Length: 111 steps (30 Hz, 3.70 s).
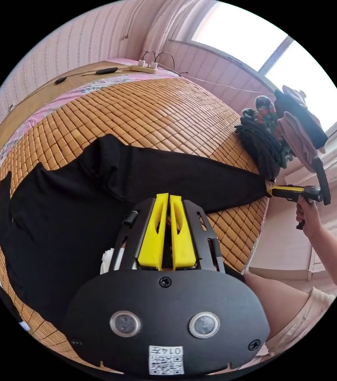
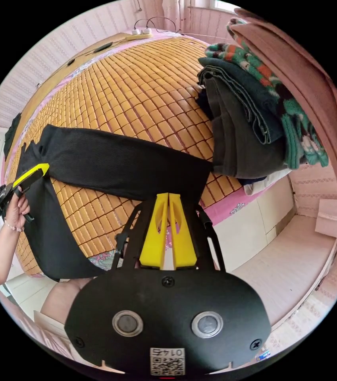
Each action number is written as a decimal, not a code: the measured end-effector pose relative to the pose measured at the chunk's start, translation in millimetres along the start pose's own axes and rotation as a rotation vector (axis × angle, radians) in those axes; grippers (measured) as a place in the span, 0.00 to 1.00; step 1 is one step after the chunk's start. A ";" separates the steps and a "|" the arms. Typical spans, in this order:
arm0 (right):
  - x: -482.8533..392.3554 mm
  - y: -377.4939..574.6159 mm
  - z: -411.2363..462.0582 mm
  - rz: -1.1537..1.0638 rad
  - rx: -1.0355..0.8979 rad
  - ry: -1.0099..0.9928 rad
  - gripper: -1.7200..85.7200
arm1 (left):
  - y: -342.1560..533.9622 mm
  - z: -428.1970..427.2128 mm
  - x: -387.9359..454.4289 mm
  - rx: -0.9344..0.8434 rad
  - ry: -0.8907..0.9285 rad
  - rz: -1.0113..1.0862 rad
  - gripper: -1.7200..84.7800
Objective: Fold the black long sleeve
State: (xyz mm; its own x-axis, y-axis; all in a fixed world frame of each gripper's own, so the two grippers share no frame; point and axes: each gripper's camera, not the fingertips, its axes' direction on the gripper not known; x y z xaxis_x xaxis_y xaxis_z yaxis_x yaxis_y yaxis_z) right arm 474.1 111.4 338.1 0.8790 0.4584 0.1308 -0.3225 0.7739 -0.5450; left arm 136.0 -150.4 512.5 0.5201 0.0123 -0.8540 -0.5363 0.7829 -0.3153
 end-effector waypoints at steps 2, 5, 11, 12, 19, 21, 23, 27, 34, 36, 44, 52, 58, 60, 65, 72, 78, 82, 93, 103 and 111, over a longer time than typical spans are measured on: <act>-30.3 -22.0 -3.4 -0.079 0.018 -0.027 0.02 | 28.6 -45.3 -15.9 0.061 -0.030 -0.109 0.02; -110.2 -72.6 -4.2 -0.301 0.069 -0.127 0.03 | 79.9 -101.8 -48.0 0.110 -0.149 -0.286 0.02; -350.1 -161.4 22.4 -0.799 0.105 -0.433 0.06 | 191.2 -172.6 -121.2 0.099 -0.369 -0.645 0.02; -404.6 -169.3 30.2 -0.884 0.093 -0.474 0.07 | 199.3 -176.0 -125.4 0.099 -0.375 -0.669 0.02; -669.7 -174.3 125.8 -1.145 -0.061 -0.356 0.12 | 250.0 -178.1 -138.5 0.080 -0.306 -0.785 0.07; -706.0 -176.9 159.7 -1.148 -0.095 -0.239 0.13 | 256.1 -179.0 -133.6 0.087 -0.276 -0.770 0.07; -729.0 -181.4 196.6 -1.131 -0.148 -0.103 0.12 | 264.6 -184.5 -126.0 0.099 -0.268 -0.754 0.06; -748.5 -185.3 227.8 -1.169 -0.131 -0.068 0.03 | 273.4 -197.0 -117.5 0.088 -0.250 -0.711 0.05; -757.4 -126.0 167.4 -1.740 -0.198 -0.702 0.03 | 308.3 -241.2 -86.1 0.143 -0.248 -0.685 0.08; -753.4 -102.5 151.8 -1.894 -0.187 -0.763 0.04 | 326.3 -261.3 -69.0 0.166 -0.239 -0.686 0.08; -760.6 -108.0 242.5 -1.880 -0.136 -0.360 0.12 | 446.4 -349.2 -8.1 0.105 -0.311 -0.881 0.08; -800.1 -114.7 369.9 -1.722 -0.184 -0.093 0.14 | 511.8 -381.8 -20.0 -0.063 -0.555 -0.933 0.11; -810.5 -105.1 402.3 -1.778 -0.132 -0.030 0.03 | 524.0 -376.4 -25.0 -0.147 -0.465 -0.874 0.07; -811.1 -111.1 400.9 -1.765 -0.107 -0.058 0.03 | 525.1 -383.8 -18.3 -0.180 -0.471 -0.859 0.03; -812.1 -148.6 387.0 -1.634 -0.047 -0.197 0.02 | 546.4 -435.6 12.3 -0.210 -0.559 -0.849 0.02; -838.4 -163.2 423.8 -1.603 -0.065 -0.144 0.02 | 555.4 -493.7 12.5 -0.183 -0.684 -0.746 0.02; -850.5 -166.0 459.2 -1.574 -0.089 -0.079 0.02 | 588.8 -456.1 3.5 -0.358 -0.489 -0.769 0.08; -852.1 -170.8 465.9 -1.567 -0.099 -0.085 0.02 | 609.0 -484.4 -11.3 -0.193 -0.325 -0.964 0.11; -856.9 -172.0 475.8 -1.568 -0.086 -0.080 0.02 | 635.2 -518.9 -88.6 -0.104 -0.386 -1.309 0.03; -842.5 -177.5 478.7 -1.542 -0.093 -0.151 0.05 | 654.5 -539.2 -131.3 -0.108 -0.457 -1.302 0.04; -729.0 -217.8 414.5 -1.334 0.107 -0.357 0.09 | 671.9 -576.2 -120.9 0.023 -0.473 -1.312 0.11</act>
State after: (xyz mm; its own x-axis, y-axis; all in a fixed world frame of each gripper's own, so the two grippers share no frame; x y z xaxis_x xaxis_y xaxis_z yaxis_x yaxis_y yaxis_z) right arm -241.9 -210.3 704.7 0.4095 -0.5737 0.7094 0.6428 0.7332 0.2220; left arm -670.3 15.7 165.6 0.8035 -0.5270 0.2768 0.5204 0.3962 -0.7564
